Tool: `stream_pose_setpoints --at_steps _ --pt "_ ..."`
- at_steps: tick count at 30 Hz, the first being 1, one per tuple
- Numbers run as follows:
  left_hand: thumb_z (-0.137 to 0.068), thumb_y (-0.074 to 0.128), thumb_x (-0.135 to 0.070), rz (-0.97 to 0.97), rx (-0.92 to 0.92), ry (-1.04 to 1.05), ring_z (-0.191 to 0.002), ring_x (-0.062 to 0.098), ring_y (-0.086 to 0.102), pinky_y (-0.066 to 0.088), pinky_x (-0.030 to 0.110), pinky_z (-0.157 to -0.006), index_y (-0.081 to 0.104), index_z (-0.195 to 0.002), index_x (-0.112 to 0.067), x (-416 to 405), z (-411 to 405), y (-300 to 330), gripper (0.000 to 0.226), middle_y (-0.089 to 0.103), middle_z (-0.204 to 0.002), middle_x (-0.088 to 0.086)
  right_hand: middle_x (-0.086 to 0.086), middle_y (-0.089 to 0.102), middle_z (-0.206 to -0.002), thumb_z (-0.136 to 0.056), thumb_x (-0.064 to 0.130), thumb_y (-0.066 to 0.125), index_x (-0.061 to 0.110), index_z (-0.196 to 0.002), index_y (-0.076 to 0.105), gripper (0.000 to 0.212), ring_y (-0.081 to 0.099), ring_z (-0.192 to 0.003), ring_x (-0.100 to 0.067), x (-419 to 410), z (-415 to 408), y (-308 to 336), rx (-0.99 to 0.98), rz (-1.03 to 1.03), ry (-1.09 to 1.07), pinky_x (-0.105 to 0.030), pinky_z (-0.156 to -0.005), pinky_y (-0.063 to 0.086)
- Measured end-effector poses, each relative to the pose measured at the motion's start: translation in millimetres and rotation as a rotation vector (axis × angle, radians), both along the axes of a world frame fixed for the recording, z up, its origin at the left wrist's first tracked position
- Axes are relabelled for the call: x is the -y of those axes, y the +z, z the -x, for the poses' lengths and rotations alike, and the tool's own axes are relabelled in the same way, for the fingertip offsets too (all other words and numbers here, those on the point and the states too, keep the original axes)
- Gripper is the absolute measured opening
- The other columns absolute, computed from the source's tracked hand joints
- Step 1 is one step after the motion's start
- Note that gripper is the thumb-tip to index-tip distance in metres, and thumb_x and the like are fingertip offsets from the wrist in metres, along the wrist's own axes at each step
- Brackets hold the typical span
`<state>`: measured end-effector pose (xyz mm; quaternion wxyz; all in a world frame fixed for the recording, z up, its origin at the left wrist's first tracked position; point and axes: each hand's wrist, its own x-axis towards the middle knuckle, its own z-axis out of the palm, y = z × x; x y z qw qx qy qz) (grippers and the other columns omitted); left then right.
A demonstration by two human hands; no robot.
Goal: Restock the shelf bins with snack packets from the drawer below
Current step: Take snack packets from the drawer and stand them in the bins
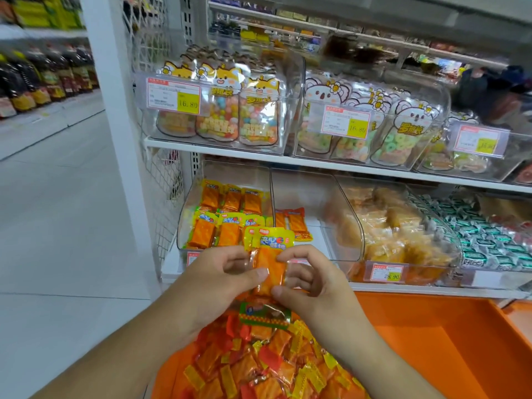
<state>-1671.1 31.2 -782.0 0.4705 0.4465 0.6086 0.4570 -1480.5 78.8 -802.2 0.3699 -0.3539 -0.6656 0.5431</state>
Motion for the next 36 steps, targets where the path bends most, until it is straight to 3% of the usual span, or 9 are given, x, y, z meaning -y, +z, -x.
stream_pose_setpoints --at_steps 5,8,10,13,18,24,29,34,36 --pt "-0.095 0.072 -0.037 -0.103 -0.23 0.105 -0.095 0.004 0.071 0.057 0.016 -0.078 0.065 -0.123 -0.026 -25.4 38.0 4.7 0.031 0.07 -0.11 -0.011 -0.015 0.046 -0.08 -0.087 0.001 0.08 0.025 -0.115 0.068 0.038 0.046 -0.075 -0.028 -20.8 21.3 3.1 -0.029 0.045 -0.051 -0.05 -0.067 0.043" --pt "-0.099 0.061 -0.032 -0.227 -0.762 0.245 -0.132 0.015 0.049 0.047 0.038 -0.108 0.048 -0.145 -0.025 -49.8 77.5 -8.6 0.048 0.049 -0.141 -0.006 -0.013 0.048 -0.081 -0.08 0.01 0.082 0.028 -0.107 0.069 0.035 0.051 -0.076 -0.028 -54.3 57.1 1.9 -0.001 0.028 -0.12 -0.057 -0.068 0.05" --pt "-0.101 0.054 -0.03 -0.215 -0.871 0.249 -0.146 0.02 0.034 0.039 0.047 -0.118 0.032 -0.157 -0.023 -61.9 98.2 -18.8 0.06 0.033 -0.159 -0.004 -0.01 0.051 -0.077 -0.081 0.006 0.081 0.027 -0.106 0.068 0.035 0.053 -0.072 -0.026 -85.9 87.7 -2.9 0.04 0.01 -0.163 -0.049 -0.067 0.05" --pt "-0.106 0.043 -0.031 -0.144 -0.901 0.168 -0.157 0.018 0.019 0.03 0.045 -0.125 0.011 -0.165 -0.023 -72.4 117.1 -37.7 0.068 0.013 -0.172 -0.007 -0.003 0.063 -0.074 -0.085 0.005 0.082 0.026 -0.111 0.066 0.038 0.061 -0.067 -0.018 -132.5 136.5 -7.3 0.133 -0.008 -0.176 -0.044 -0.063 0.056" --pt "-0.102 0.048 -0.013 -0.094 -0.826 0.113 -0.156 0.015 0.02 0.033 0.044 -0.123 0.005 -0.165 -0.033 -77.3 126.1 -50.9 0.078 0.007 -0.172 -0.015 0.008 0.065 -0.09 -0.086 0.012 0.082 0.023 -0.117 0.063 0.038 0.062 -0.065 0.003 -198.9 195.6 -15.7 0.308 -0.085 -0.216 -0.009 -0.05 0.046" --pt "-0.089 0.06 -0.002 -0.1 -0.796 0.158 -0.152 0.016 0.031 0.04 0.039 -0.117 0.0 -0.164 -0.033 -80.1 117.8 -46.9 0.1 0.003 -0.172 -0.016 0.0 0.072 -0.107 -0.088 0.021 0.079 0.032 -0.124 0.059 0.042 0.072 -0.091 -0.02 -235.1 232.3 -41.1 0.5 -0.115 -0.204 -0.04 -0.086 0.061" --pt "-0.089 0.064 -0.003 -0.1 -0.799 0.162 -0.154 0.016 0.025 0.039 0.04 -0.119 -0.006 -0.163 -0.034 -81.1 116.1 -50.8 0.107 -0.001 -0.172 -0.016 0.004 0.06 -0.129 -0.097 0.026 0.07 0.028 -0.14 0.056 0.045 0.063 -0.092 -0.011 -235.8 231.8 -44.4 0.663 -0.305 -0.151 -0.015 -0.073 0.048" --pt "-0.092 0.065 -0.009 -0.097 -0.797 0.155 -0.155 0.016 0.023 0.038 0.042 -0.12 -0.006 -0.163 -0.034 -81.3 115.5 -52.8 0.103 0.0 -0.172 -0.015 0.0 0.063 -0.134 -0.093 0.028 0.074 0.026 -0.145 0.053 0.056 0.06 -0.082 -0.007 -233.8 230.1 -41.6 0.683 -0.284 -0.136 -0.01 -0.05 0.04" --pt "-0.091 0.066 -0.009 -0.092 -0.795 0.153 -0.154 0.016 0.025 0.04 0.043 -0.119 -0.005 -0.164 -0.034 -82.3 115.3 -53.4 0.104 0.001 -0.172 -0.015 0.001 0.06 -0.139 -0.09 0.03 0.078 0.027 -0.147 0.049 0.064 0.061 -0.098 -0.013 -235.9 227.7 -43.6 0.681 -0.25 -0.119 -0.013 -0.053 0.041"
